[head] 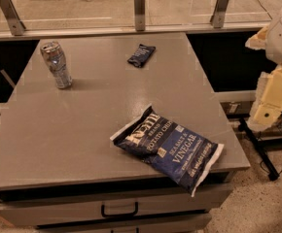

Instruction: Pick redbull can

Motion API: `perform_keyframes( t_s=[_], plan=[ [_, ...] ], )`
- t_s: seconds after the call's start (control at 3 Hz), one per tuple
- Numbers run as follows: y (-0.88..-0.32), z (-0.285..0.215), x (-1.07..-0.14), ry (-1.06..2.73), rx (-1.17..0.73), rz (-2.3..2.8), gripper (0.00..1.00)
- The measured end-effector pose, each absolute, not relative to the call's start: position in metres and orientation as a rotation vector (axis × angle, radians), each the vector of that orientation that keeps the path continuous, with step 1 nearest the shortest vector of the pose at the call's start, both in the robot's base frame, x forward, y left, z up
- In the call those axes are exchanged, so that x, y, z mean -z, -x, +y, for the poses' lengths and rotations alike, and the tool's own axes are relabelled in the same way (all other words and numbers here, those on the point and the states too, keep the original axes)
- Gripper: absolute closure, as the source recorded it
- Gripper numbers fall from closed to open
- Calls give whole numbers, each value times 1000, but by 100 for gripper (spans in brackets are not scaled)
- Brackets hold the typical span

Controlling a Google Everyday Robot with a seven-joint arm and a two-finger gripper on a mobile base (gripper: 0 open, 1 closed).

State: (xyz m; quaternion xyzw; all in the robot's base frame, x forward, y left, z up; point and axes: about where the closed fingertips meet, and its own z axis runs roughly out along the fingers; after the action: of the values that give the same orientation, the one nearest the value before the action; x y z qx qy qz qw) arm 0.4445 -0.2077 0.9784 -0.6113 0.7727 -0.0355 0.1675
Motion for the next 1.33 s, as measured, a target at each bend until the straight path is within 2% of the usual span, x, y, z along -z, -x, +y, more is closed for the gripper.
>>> perform_keyframes(
  t_s=[0.33,0.67,1.33],
  plan=[
    [-445,-208,-978,1739,101,2198,0],
    [-469,-176,-977,1807,34,2068,0],
    [-519,-25,-998,1945,-154,1642,0]
  ],
)
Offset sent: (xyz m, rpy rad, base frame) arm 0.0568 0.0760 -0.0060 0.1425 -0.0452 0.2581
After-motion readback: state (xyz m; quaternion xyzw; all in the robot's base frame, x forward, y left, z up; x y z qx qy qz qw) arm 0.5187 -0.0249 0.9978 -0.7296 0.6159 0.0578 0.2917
